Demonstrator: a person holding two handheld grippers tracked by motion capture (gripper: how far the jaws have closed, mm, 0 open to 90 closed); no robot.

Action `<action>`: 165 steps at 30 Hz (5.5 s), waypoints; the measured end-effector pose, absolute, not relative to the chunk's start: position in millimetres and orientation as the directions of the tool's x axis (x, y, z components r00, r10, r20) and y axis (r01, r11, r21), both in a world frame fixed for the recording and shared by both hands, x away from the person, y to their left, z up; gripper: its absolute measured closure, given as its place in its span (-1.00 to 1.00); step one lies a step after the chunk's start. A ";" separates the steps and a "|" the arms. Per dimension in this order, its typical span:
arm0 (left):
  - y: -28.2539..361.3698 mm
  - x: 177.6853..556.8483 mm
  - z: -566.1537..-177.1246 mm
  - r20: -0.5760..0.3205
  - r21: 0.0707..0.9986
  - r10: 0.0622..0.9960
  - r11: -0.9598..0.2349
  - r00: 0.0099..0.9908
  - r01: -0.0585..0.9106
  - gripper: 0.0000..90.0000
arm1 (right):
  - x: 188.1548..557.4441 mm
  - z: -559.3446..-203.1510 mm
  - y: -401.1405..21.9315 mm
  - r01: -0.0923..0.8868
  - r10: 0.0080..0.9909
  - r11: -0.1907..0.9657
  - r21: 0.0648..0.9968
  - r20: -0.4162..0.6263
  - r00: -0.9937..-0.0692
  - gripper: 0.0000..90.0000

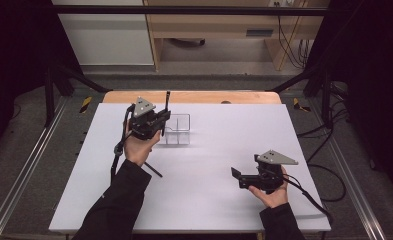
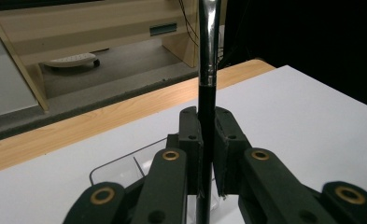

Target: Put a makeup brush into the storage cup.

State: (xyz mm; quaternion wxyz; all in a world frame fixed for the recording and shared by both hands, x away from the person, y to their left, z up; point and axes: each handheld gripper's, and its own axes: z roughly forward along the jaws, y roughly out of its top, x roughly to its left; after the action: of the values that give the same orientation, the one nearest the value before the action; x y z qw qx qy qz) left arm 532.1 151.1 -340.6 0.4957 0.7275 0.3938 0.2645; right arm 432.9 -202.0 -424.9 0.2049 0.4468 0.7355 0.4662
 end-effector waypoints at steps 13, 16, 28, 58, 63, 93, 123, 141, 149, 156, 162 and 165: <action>143.4 553.0 -341.1 0.000 0.930 0.851 -0.193 0.525 0.313 0.84 | 433.0 -424.1 -202.7 0.466 0.851 0.159 0.870 0.119 -0.512 -0.91; 142.9 557.4 -340.4 -0.006 0.931 0.855 -0.184 0.519 0.314 0.84 | 433.2 -424.3 -202.6 0.467 0.851 0.160 0.870 0.118 -0.512 -0.91; 140.8 573.2 -344.5 -0.011 0.929 0.865 -0.176 0.502 0.324 0.84 | 432.9 -423.6 -203.1 0.467 0.851 0.152 0.871 0.125 -0.511 -0.91; 136.0 593.7 -367.8 -0.001 0.921 0.875 -0.188 0.484 0.342 0.84 | 432.6 -423.9 -202.7 0.466 0.850 0.153 0.871 0.125 -0.512 -0.92; 139.9 593.4 -374.4 -0.015 0.917 0.875 -0.181 0.484 0.356 0.84 | 432.5 -423.6 -203.0 0.465 0.850 0.152 0.872 0.125 -0.512 -0.92; 142.3 584.8 -409.6 0.001 0.897 0.870 -0.220 0.493 0.385 0.84 | 433.1 -425.5 -201.4 0.467 0.849 0.157 0.870 0.122 -0.513 -0.92; 168.5 544.3 -380.7 0.011 0.911 0.866 -0.214 0.500 0.352 0.01 | 432.4 -423.3 -204.0 0.464 0.851 0.148 0.873 0.127 -0.510 -0.92; 198.3 491.0 -370.5 0.017 0.919 0.837 -0.229 0.547 0.321 -0.47 | 430.9 -420.0 -207.3 0.454 0.859 0.145 0.879 0.116 -0.499 -0.92; 205.4 473.7 -373.1 0.007 0.920 0.830 -0.224 0.557 0.322 -0.60 | 430.3 -418.7 -208.6 0.448 0.860 0.138 0.883 0.117 -0.497 -0.92; 213.0 458.7 -384.4 0.006 0.911 0.830 -0.235 0.557 0.340 -0.64 | 429.9 -417.4 -210.9 0.442 0.862 0.128 0.888 0.120 -0.492 -0.92; 219.0 447.8 -396.6 -0.009 0.905 0.830 -0.231 0.558 0.358 -0.66 | 429.1 -416.5 -212.2 0.437 0.863 0.124 0.891 0.121 -0.491 -0.92; 221.0 443.9 -400.5 -0.006 0.899 0.833 -0.237 0.553 0.367 -0.67 | 429.0 -416.5 -212.4 0.438 0.864 0.123 0.890 0.121 -0.489 -0.92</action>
State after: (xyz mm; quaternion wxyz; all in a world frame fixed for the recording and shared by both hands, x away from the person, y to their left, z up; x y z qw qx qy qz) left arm 443.9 221.0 -400.5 0.4686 0.7463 0.4021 0.2486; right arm 429.0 -212.4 -416.5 0.2210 0.4544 0.7161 0.4815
